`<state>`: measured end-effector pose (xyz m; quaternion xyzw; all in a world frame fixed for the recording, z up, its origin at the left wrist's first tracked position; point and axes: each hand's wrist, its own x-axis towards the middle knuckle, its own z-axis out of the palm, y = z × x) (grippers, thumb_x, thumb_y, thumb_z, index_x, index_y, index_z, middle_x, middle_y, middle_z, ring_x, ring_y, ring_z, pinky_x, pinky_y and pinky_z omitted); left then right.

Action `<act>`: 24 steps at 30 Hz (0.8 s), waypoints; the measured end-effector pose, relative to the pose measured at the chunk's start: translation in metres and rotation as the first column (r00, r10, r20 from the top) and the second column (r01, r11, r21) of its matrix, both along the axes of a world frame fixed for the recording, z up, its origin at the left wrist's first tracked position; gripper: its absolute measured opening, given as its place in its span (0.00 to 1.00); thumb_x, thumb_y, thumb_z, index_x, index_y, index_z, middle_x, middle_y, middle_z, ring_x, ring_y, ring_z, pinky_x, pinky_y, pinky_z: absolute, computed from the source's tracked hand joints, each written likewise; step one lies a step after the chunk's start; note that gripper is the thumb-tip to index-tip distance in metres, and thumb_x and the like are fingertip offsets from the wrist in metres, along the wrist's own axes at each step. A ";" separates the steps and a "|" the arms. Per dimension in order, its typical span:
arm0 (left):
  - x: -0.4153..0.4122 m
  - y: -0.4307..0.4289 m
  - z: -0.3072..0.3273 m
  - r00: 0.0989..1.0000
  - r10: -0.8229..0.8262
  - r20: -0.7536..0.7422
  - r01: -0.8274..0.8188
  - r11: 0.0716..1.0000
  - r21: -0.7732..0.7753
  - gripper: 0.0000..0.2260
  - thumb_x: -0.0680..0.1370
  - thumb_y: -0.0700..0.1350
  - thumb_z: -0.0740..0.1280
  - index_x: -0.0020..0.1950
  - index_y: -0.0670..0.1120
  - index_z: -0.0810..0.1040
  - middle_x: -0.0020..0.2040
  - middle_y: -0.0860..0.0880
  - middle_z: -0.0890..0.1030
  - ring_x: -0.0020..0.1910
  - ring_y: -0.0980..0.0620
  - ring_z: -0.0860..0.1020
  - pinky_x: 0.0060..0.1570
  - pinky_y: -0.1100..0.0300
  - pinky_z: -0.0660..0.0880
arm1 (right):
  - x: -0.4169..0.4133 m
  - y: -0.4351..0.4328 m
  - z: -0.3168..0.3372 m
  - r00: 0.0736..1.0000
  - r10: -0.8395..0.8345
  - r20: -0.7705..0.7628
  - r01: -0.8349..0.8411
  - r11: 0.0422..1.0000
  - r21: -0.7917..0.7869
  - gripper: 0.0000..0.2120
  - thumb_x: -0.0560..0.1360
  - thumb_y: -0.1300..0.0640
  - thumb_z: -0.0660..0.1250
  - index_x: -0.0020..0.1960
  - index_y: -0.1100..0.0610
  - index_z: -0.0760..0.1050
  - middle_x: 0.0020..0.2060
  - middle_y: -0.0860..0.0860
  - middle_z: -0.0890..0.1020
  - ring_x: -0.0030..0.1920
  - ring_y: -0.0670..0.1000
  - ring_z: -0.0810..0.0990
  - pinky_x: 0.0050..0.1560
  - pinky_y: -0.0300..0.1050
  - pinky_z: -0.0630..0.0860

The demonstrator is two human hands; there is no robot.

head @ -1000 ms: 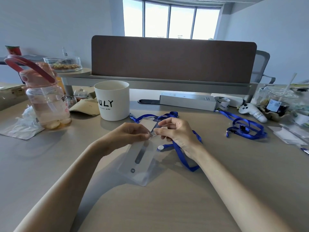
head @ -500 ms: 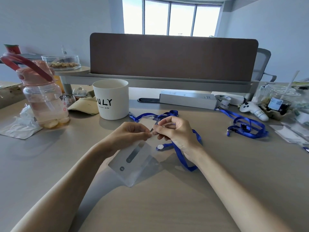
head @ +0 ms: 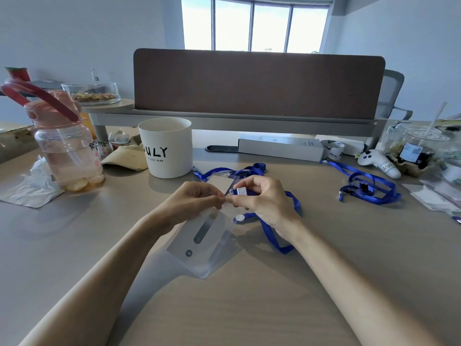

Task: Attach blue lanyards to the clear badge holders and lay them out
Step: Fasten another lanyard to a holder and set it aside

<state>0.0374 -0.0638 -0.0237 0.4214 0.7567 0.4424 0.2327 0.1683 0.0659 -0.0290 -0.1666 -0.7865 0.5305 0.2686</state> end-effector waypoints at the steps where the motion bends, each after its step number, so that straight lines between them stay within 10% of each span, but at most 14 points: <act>1: 0.001 0.001 -0.001 1.000 0.004 -0.007 -0.004 1.000 0.009 0.06 0.77 0.45 0.67 0.42 0.49 0.83 0.45 0.50 0.83 0.42 0.54 0.78 0.41 0.65 0.73 | 0.000 -0.001 -0.001 1.000 0.001 0.005 -0.001 1.000 0.006 0.10 0.67 0.60 0.79 0.45 0.53 0.81 0.41 0.51 0.86 0.43 0.50 0.85 0.45 0.44 0.83; 17: 0.003 0.004 -0.007 0.998 0.057 -0.013 -0.056 0.996 0.069 0.03 0.77 0.45 0.67 0.45 0.51 0.81 0.41 0.53 0.82 0.38 0.57 0.79 0.36 0.69 0.74 | -0.011 0.000 -0.009 0.990 -0.144 0.016 0.142 0.987 0.078 0.11 0.66 0.57 0.78 0.43 0.54 0.77 0.40 0.52 0.83 0.42 0.53 0.82 0.42 0.44 0.82; 24: 0.002 -0.004 0.001 0.994 0.023 0.111 -0.024 1.000 0.014 0.08 0.76 0.50 0.67 0.55 0.54 0.75 0.45 0.50 0.81 0.41 0.51 0.80 0.37 0.61 0.76 | -0.004 0.005 -0.009 0.987 -0.114 -0.109 0.083 0.963 -0.255 0.10 0.68 0.61 0.77 0.48 0.58 0.80 0.43 0.57 0.85 0.44 0.56 0.85 0.46 0.48 0.83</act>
